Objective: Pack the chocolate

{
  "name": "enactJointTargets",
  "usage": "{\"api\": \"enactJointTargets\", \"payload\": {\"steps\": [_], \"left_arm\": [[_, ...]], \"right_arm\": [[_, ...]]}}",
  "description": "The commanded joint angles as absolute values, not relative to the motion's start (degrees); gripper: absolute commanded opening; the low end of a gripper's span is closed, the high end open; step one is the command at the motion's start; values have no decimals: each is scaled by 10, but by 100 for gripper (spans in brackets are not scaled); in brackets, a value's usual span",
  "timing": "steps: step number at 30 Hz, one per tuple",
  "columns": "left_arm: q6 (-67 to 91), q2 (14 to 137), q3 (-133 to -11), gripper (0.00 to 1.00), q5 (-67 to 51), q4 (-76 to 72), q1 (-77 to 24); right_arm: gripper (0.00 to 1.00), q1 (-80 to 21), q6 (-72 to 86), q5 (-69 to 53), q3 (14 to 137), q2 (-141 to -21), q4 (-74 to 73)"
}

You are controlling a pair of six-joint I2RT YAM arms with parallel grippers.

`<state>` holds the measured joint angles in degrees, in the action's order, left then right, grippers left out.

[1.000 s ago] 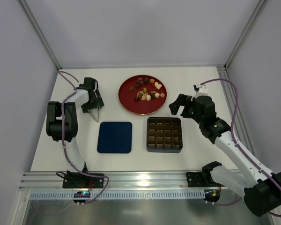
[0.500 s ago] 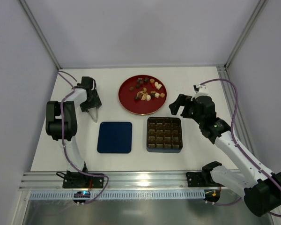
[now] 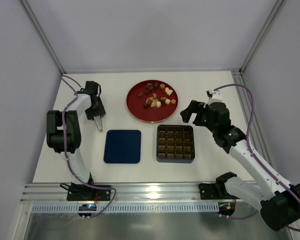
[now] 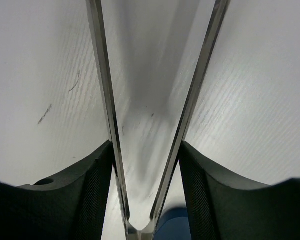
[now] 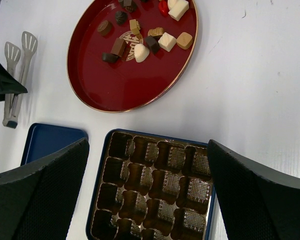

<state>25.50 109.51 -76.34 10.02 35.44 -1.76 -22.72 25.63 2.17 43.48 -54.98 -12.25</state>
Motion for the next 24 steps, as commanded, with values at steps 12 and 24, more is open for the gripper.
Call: {"api": "enactJointTargets", "payload": {"steps": [12, 24], "left_arm": [[229, 948, -793, 54, 115, 451, -29], [217, 883, -829, 46, 119, 507, -48]], "right_arm": [[100, -229, 253, 29, 441, -552, -103], [100, -229, 253, 32, 444, -560, -102]]}}
